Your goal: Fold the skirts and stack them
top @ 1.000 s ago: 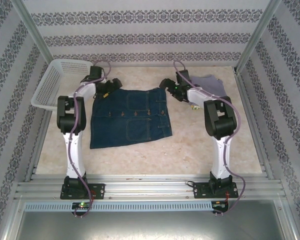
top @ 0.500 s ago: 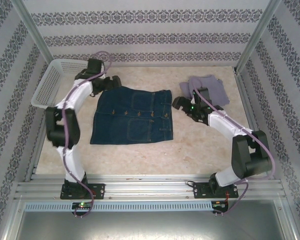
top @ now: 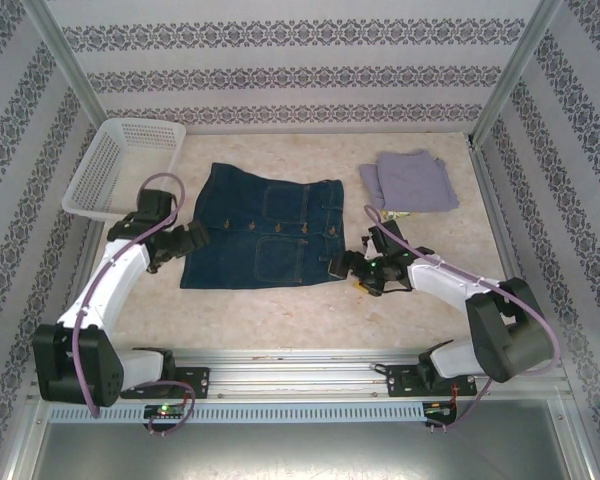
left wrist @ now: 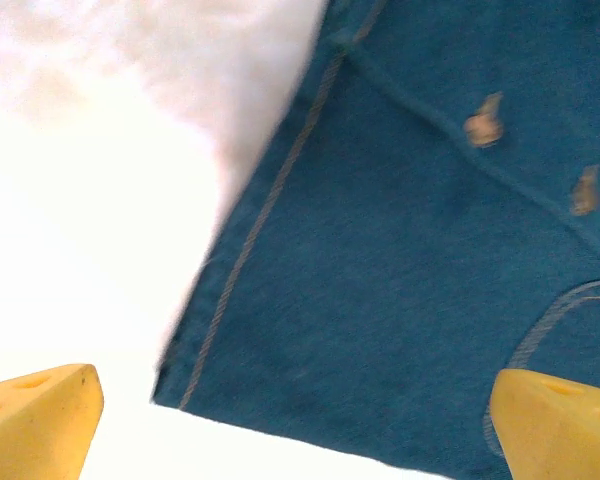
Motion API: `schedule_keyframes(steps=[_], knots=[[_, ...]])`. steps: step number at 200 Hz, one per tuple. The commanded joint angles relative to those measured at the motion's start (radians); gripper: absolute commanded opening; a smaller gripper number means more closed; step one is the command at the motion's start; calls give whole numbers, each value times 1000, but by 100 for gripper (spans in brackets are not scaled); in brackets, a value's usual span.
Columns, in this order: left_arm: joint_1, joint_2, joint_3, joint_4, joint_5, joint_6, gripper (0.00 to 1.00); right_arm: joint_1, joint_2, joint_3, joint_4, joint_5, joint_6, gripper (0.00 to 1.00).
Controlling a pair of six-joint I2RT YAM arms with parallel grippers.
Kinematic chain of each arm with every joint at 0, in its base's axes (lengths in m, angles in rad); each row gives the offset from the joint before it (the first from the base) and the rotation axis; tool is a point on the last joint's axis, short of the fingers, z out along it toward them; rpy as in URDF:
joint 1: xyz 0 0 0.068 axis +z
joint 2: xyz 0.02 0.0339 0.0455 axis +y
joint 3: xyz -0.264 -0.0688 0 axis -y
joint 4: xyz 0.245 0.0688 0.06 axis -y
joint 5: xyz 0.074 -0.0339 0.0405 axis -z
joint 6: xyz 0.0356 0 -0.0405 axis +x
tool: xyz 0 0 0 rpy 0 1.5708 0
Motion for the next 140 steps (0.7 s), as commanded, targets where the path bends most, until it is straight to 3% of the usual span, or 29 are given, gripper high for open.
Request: schedule_keyframes(steps=[1, 31, 79, 124, 140], knots=[[67, -95, -68, -75, -20, -80, 100, 27, 48, 3, 92, -69, 48, 79], [152, -139, -175, -5, 60, -129, 100, 31, 108, 2, 180, -9, 127, 66], [196, -124, -245, 18, 103, -149, 98, 10, 87, -13, 169, 146, 184, 55], [215, -95, -356, 176, 217, -187, 87, -9, 129, -32, 269, 99, 206, 46], [214, -61, -368, 214, 240, -190, 85, -2, 155, -22, 290, 72, 206, 36]])
